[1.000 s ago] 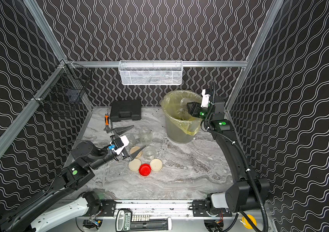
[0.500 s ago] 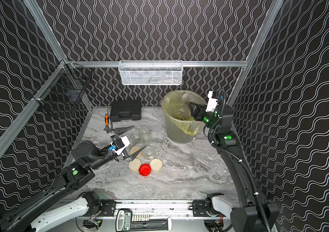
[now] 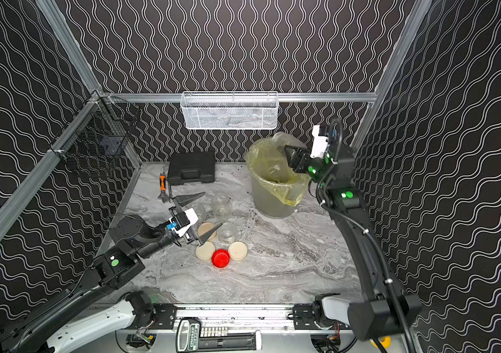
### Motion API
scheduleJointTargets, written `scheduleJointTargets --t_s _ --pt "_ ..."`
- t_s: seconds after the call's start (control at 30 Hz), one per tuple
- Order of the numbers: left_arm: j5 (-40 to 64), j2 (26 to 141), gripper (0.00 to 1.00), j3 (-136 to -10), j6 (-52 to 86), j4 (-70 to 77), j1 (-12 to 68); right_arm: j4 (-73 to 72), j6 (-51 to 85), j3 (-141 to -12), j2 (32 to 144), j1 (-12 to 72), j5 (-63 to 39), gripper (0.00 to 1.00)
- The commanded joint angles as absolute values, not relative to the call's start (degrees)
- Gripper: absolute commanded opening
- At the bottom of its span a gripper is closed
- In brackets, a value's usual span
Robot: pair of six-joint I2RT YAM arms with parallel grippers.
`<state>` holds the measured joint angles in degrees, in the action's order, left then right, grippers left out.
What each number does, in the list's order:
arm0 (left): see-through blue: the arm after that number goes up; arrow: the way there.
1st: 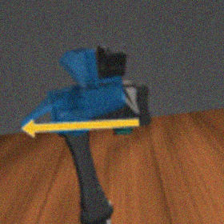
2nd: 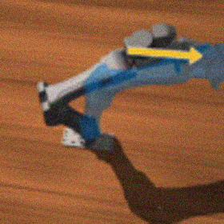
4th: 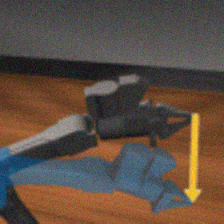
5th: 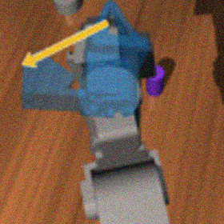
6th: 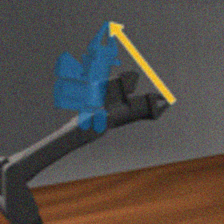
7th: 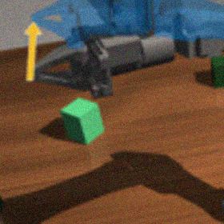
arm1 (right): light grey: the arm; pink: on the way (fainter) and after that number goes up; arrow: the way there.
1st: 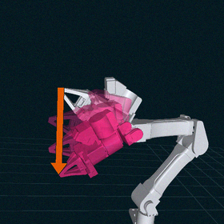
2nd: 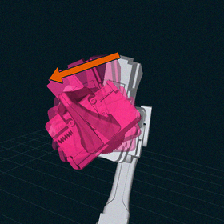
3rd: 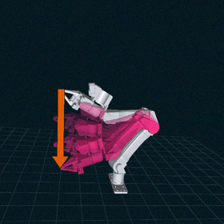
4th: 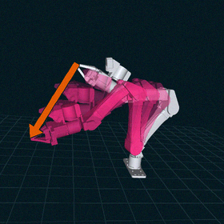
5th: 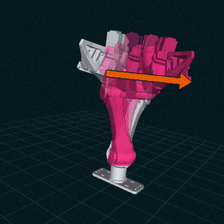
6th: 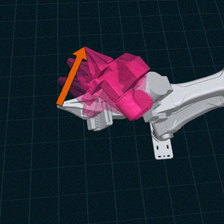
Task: Empty moldy tea leaves from jars
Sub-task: Pour the moldy tea leaves from the jar into the trash bin.
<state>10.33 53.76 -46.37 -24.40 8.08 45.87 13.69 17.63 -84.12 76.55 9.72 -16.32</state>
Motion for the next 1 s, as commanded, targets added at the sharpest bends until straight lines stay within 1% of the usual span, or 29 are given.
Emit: scheduleJointTargets --t_s 0.0,0.13,0.43,0.6,0.8,0.97 --pt "10.5 54.0 0.99 -46.4 -25.4 9.7 45.8 30.4 9.9 -91.3 81.8 11.0 -11.9 0.43" --pt "10.4 54.3 0.99 -46.6 -25.5 9.3 45.8 36.2 6.3 -97.2 86.3 12.5 -6.6 0.43" --pt "10.4 54.1 0.99 -46.6 -25.7 9.2 45.9 34.9 6.0 -98.3 87.1 14.9 -3.1 0.43" --pt "10.4 53.8 0.99 -46.6 -25.4 9.4 45.8 30.2 7.2 -94.4 83.1 15.4 -2.9 0.42" --pt "11.3 53.6 0.99 -46.5 -24.3 10.0 45.8 21.3 9.0 -87.0 75.7 15.3 -1.5 0.42" --pt "11.2 53.7 0.99 -46.6 -24.7 9.8 45.8 14.5 10.1 -82.1 70.0 15.4 -2.3 0.41"
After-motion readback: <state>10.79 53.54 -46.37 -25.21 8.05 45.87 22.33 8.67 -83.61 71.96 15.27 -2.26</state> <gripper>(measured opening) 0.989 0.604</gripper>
